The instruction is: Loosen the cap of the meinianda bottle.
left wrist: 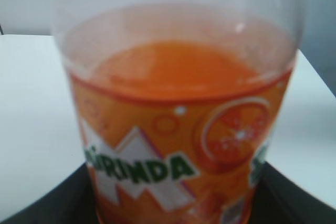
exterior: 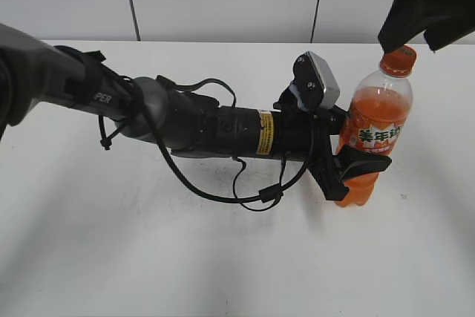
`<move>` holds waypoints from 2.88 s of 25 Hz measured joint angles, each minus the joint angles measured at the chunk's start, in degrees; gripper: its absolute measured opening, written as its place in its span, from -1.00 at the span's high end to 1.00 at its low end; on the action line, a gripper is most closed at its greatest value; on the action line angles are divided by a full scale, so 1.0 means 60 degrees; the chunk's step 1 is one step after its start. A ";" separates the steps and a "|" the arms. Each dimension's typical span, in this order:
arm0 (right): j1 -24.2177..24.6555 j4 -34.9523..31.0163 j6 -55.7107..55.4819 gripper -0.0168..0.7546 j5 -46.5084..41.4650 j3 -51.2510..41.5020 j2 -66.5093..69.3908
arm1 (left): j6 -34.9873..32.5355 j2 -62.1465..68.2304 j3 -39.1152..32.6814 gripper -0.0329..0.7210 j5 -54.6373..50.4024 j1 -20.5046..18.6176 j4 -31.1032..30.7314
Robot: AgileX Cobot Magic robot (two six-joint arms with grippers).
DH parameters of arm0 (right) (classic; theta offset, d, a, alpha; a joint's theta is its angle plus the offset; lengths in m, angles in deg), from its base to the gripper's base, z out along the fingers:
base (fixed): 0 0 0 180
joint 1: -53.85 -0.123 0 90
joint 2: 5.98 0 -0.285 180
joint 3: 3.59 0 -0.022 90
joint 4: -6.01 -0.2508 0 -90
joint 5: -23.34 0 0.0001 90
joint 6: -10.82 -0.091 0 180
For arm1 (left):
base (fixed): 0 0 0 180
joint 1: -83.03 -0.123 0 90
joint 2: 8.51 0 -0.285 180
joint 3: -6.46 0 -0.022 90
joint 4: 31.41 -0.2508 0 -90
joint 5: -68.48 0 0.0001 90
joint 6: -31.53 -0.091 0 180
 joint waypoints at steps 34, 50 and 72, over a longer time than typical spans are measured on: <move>-0.0002 0.0782 1.1482 -0.37 -0.0058 0.0004 0.0388 | 0.0000 0.0000 0.0000 -0.22 -0.0022 0.0018 0.0045; -0.0002 0.0273 0.0612 -0.51 -0.0067 0.0004 -0.0623 | 0.0000 0.0000 0.0000 -0.22 -0.0031 0.0018 0.0045; -0.0002 0.0136 0.0278 0.28 0.0116 -0.0006 0.0412 | 0.0003 -0.0011 0.0000 -0.22 -0.0085 0.0018 0.0038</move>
